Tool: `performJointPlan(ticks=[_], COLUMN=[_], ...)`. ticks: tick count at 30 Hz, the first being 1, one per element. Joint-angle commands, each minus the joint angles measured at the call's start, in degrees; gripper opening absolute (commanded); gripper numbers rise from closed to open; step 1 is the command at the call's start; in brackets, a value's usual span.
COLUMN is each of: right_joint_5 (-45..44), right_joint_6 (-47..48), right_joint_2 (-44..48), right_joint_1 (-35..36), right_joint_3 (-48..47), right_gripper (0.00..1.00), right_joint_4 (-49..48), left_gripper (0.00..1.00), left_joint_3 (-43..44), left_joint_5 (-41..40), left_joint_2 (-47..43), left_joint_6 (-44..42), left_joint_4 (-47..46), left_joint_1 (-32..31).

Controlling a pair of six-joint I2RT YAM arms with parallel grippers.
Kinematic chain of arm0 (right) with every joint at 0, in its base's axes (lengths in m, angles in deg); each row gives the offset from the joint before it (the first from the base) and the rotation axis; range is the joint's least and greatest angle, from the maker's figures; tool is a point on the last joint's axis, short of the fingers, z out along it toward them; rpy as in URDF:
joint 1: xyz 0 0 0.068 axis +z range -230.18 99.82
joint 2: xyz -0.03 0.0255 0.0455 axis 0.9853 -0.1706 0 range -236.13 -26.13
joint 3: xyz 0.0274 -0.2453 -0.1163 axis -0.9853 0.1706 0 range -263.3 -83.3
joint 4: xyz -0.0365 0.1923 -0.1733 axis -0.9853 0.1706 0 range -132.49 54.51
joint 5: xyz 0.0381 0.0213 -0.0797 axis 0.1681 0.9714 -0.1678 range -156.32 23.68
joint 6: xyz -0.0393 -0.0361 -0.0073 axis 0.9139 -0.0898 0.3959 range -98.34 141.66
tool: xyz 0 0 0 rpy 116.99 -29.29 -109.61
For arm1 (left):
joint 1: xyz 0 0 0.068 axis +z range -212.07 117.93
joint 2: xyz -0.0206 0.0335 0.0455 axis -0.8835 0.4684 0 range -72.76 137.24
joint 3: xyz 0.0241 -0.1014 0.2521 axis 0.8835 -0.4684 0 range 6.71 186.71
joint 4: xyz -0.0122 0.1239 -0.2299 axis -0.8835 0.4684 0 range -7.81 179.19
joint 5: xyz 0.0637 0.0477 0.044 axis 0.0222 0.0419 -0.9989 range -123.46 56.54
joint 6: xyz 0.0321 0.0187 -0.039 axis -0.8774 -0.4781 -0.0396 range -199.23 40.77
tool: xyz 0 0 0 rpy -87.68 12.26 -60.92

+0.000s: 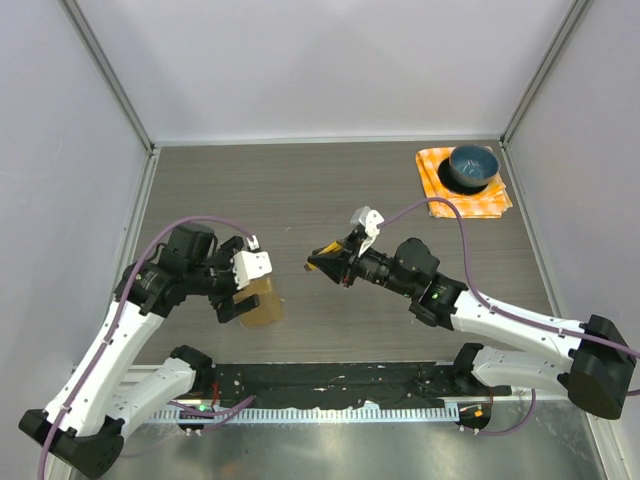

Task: Unpack the express box
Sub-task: Cut the express box at the center of the board.

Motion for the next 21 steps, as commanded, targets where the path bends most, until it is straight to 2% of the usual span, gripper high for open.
performJointPlan(ticks=[1,11,19,20,21], right_joint_5=[-1.4,-0.1,-0.1,-0.5,-1.4], right_joint_6=[0.5,0.0,-0.3,0.1,0.6], right_joint_2=[-1.2,-2.2,-5.7,-6.0,-6.3], right_joint_1=[0.4,0.4,0.7,0.7,1.0], right_joint_3=[0.8,2.8,5.8,6.2,6.4], right_gripper=[0.01,0.01,0.01,0.01,0.01], right_joint_4=[-4.9,-7.9,-13.9,-15.4,-16.4], left_gripper=[1.0,1.0,1.0,0.96,0.87], left_joint_3=[-3.0,-5.1,-5.8,-5.7,-5.7], left_joint_5=[0.2,-0.4,2.5,2.8,3.0], left_joint_2=[-0.2,3.5,8.3,8.8,9.7], left_joint_6=[-2.2,-5.3,-8.1,-8.0,-7.7], left_joint_4=[-7.5,-11.6,-8.3,-7.4,-7.1], left_joint_1=[-0.1,-0.1,-0.1,-0.1,-0.1])
